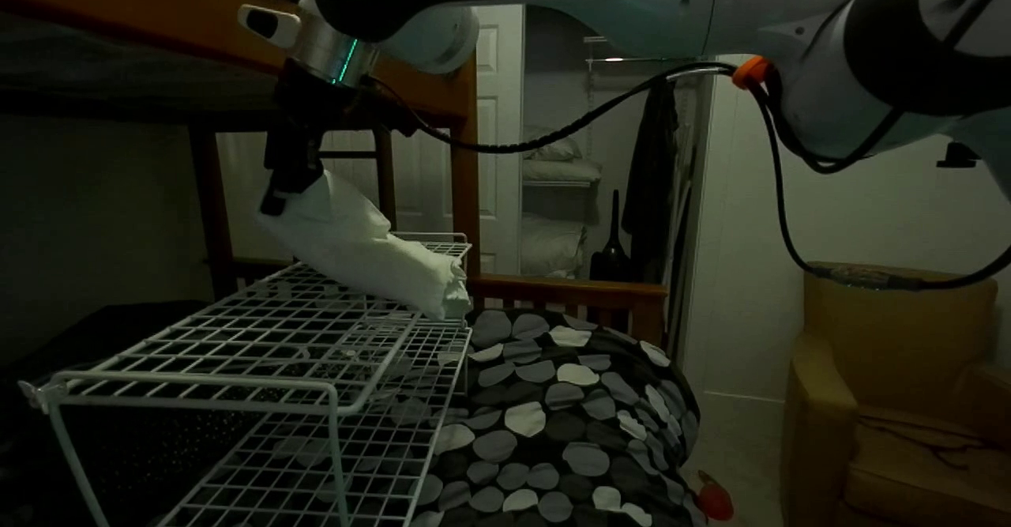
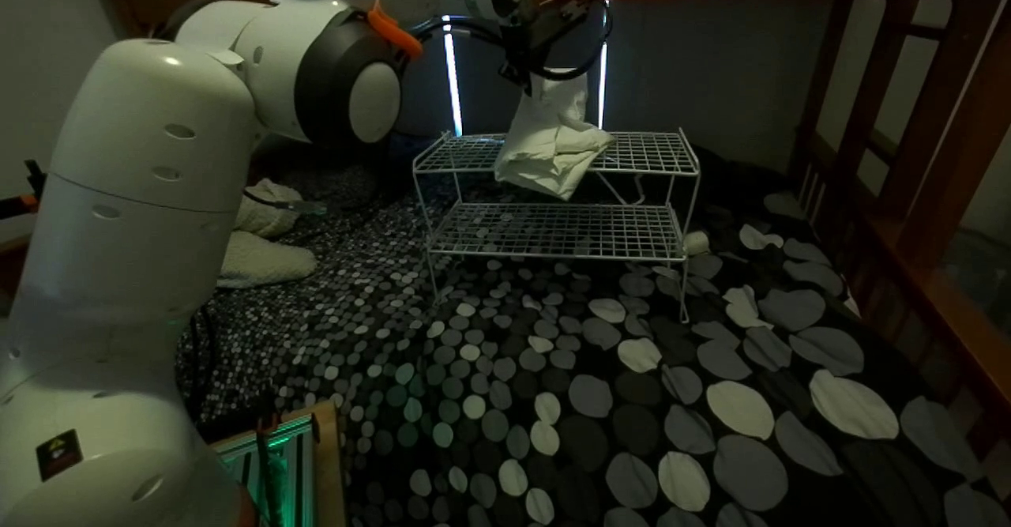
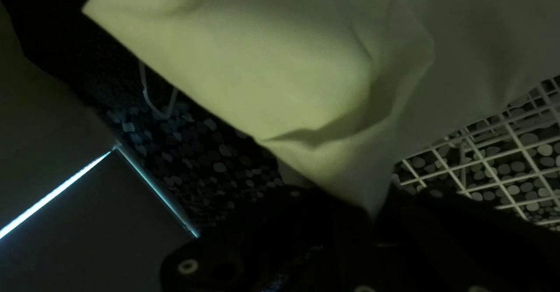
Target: Pick up the white bedsheet and put it on the topmost white rack
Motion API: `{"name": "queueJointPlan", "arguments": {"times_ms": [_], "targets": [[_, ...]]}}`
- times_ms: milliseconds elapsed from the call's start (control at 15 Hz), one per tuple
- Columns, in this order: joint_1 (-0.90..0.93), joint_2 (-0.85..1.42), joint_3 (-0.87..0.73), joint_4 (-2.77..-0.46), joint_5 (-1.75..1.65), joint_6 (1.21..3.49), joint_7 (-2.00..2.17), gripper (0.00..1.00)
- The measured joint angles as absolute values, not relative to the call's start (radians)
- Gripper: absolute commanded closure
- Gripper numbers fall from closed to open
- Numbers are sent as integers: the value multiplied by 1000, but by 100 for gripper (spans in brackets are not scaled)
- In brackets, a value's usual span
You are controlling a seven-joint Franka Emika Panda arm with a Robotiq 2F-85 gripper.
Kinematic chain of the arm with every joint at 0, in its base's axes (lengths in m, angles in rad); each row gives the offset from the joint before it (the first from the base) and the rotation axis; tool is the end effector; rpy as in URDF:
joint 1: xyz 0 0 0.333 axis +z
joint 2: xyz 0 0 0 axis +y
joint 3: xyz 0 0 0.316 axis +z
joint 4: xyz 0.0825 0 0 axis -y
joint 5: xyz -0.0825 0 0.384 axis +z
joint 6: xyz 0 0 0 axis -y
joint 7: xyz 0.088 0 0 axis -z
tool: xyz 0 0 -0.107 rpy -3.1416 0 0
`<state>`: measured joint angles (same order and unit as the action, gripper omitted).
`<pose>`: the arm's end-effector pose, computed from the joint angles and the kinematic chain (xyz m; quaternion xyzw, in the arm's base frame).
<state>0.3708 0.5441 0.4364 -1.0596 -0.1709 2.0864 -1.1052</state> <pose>0.5860 0.4526 0.6004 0.5846 0.7683 0.2596 0.0224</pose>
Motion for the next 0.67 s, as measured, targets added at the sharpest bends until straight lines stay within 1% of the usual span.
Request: {"name": "queueJointPlan", "arguments": {"times_ms": [667], "targets": [[316, 558, 509, -1081, -34, 2066, -1326, 99]]}}
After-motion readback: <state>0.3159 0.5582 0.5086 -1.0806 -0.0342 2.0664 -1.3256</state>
